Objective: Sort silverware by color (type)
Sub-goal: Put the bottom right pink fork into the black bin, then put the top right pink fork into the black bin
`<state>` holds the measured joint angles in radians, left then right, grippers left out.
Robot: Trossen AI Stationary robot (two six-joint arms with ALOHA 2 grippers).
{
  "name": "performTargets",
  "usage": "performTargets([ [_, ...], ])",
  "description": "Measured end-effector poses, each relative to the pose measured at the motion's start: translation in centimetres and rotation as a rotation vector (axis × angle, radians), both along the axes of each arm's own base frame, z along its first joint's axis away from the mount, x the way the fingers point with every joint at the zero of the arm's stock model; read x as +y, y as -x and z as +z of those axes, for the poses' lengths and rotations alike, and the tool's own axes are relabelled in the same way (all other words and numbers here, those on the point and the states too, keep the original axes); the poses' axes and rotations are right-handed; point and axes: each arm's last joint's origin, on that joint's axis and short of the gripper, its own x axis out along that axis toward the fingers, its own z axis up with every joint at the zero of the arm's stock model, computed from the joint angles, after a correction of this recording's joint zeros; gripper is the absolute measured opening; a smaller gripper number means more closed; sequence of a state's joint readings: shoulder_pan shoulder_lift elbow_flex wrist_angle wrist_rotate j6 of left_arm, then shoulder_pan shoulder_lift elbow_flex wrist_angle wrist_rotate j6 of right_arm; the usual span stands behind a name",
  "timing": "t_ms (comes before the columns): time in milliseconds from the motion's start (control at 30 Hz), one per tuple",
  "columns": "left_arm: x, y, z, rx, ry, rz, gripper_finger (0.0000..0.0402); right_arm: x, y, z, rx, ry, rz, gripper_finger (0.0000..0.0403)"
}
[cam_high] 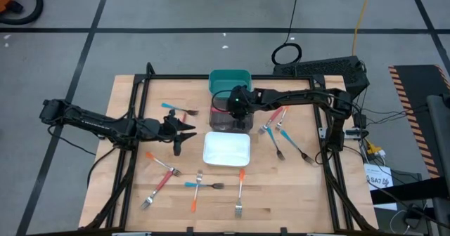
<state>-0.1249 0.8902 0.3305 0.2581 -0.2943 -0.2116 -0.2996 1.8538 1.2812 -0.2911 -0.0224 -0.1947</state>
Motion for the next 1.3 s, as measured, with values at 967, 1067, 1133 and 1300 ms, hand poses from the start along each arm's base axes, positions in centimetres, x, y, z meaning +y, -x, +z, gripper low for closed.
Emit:
performTargets([
  [967,0.0,0.0,0.1,-0.011,0.010,0.003,0.0122,0.0,-0.2,-1.0,0.028,-0.015,-0.008,0.0104],
  [1067,0.0,0.0,0.1,-0.011,0.010,0.003,0.0122,-0.1,-0.2,-0.9,0.017,-0.018,-0.017,0.0112],
  [1133,0.0,0.0,0.1,-0.011,0.010,0.002,0.0122,-0.1,-0.2,-0.6,0.003,-0.017,-0.021,0.0116],
  [1300,0.0,0.0,0.0,-0.005,0.006,0.001,0.0122,0.4,0.2,1.6,-0.049,-0.003,-0.016,0.0120],
])
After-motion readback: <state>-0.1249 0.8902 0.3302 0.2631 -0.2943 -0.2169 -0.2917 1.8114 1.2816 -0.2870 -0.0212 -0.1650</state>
